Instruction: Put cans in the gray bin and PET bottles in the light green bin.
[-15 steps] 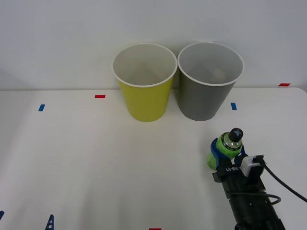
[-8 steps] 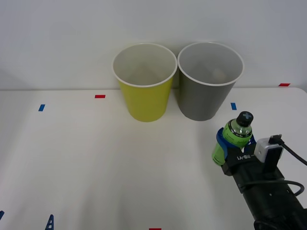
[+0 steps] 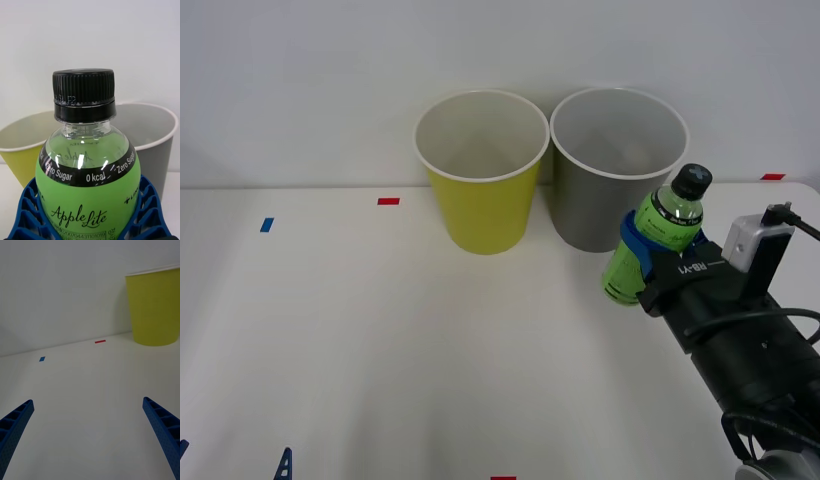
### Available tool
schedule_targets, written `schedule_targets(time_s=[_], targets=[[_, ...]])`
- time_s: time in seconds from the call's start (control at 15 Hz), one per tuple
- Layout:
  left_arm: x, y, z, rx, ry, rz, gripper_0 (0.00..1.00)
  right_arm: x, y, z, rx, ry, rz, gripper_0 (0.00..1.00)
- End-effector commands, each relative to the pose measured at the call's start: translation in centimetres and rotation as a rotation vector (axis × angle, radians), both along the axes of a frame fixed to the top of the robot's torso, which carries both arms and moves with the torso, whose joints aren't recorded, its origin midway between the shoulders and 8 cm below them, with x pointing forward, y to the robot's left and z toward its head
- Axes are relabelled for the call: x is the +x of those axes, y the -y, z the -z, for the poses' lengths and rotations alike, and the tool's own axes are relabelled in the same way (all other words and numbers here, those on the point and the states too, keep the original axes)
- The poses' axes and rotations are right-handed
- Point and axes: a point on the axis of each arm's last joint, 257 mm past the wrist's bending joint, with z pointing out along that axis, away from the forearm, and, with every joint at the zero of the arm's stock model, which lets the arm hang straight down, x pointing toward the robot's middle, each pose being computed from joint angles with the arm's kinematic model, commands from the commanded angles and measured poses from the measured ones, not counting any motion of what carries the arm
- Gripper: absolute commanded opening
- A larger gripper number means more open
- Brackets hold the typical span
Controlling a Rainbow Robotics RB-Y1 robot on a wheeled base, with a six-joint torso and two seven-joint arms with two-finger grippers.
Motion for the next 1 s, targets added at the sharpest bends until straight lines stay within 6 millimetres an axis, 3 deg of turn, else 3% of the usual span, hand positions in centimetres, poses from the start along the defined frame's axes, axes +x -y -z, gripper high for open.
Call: schedule_targets(time_s=[0.07, 0.27, 0.6, 0.8, 1.0], targets=[[0.0, 0.0, 0.0, 0.0, 0.0, 0.0, 1.0, 1.3, -1.1, -3.5, 0.044, 0.035, -0.03, 0.0], [0.0, 0.0, 0.0, 0.0, 0.0, 0.0, 1.0, 1.0, -1.6, -6.5, -0.003, 0.032, -0.004, 0.0], [0.0, 0.0, 0.0, 0.0, 0.0, 0.0, 1.0, 0.9, -3.4, -9.8, 0.085, -0.03, 0.007, 0.0], [0.0, 0.0, 0.0, 0.0, 0.0, 0.0, 1.0, 1.6, -4.5, -10.8, 0.101, -0.078, -0.017, 0.0], [0.0, 0.0, 0.0, 0.0, 0.0, 0.0, 1.0, 2.0, -6.4, -14.2, 0.12, -0.104, -0.086, 0.0]])
